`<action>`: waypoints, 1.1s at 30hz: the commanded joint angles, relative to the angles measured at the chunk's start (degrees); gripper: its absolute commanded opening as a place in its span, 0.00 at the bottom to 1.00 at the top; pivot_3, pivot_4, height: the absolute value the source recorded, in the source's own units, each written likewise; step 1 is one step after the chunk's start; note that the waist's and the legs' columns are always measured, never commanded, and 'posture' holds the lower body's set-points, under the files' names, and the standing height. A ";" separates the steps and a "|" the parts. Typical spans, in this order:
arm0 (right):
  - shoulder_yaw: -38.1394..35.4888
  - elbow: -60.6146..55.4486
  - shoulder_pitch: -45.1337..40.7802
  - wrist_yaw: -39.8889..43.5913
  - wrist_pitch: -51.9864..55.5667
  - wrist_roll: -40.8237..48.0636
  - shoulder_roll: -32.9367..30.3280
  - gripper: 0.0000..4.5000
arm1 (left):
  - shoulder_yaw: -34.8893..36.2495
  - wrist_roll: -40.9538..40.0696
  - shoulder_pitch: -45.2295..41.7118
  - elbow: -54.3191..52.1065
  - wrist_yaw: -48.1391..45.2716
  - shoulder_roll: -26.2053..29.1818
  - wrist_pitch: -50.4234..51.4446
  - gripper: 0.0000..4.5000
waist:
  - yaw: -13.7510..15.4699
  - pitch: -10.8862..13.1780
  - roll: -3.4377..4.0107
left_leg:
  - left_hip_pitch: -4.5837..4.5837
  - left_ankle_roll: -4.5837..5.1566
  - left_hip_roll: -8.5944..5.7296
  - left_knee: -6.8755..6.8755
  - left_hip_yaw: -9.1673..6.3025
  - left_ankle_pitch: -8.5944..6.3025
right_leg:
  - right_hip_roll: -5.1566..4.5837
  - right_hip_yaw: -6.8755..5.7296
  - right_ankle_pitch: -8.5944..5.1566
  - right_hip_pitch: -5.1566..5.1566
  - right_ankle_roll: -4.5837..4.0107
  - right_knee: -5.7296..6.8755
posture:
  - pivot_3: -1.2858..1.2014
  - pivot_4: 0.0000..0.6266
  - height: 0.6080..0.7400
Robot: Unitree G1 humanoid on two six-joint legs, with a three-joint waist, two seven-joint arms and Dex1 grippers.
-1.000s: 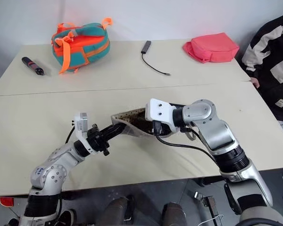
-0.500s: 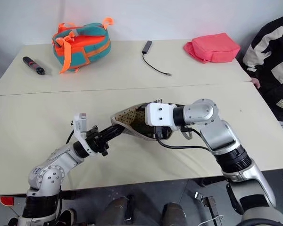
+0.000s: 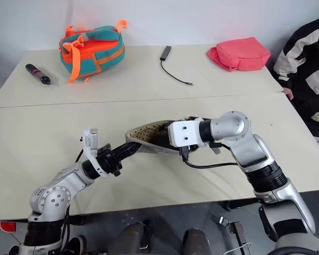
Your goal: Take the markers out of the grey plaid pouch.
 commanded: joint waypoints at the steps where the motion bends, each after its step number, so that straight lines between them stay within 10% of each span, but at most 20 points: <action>1: -0.13 0.67 -1.82 0.09 -3.00 -1.07 -0.71 0.63 | 0.02 -1.16 -0.28 -2.56 0.26 -0.62 -0.44 0.00 | 0.01 0.00 0.00 | 0.00 0.00 0.00 0.00 0.00 0.00 | 0.00 0.00 0.00 0.00 0.00 0.00 | 0.52 0.24 1.00; 12: 5.48 2.77 -2.28 4.54 -4.15 -8.71 -3.62 0.63 | -2.13 -2.29 -1.29 -3.72 -0.53 -0.43 1.80 0.00 | -0.01 0.00 -0.01 | 0.04 0.00 0.01 0.02 -0.01 0.00 | 0.00 -0.01 0.00 0.07 0.00 -0.02 | 0.52 0.24 1.00; 25: 1.99 -6.54 -7.21 13.38 17.10 -0.15 -8.46 0.63 | 2.14 -22.03 -3.47 2.35 7.40 -4.12 17.40 0.00 | 0.62 0.01 -0.02 | 0.03 0.02 -0.01 0.10 -0.16 -0.02 | 0.00 -0.10 0.00 0.23 0.00 -0.34 | 0.52 0.24 1.00; 33: 6.18 -5.93 -6.20 11.41 18.58 -3.25 -7.68 0.63 | -4.70 -6.37 -0.07 2.51 2.63 -1.52 9.04 0.00 | 1.01 0.01 -0.02 | 0.02 0.00 -0.02 0.09 -0.09 -0.03 | 0.03 -0.08 0.00 0.24 0.00 -0.47 | 0.52 0.24 1.00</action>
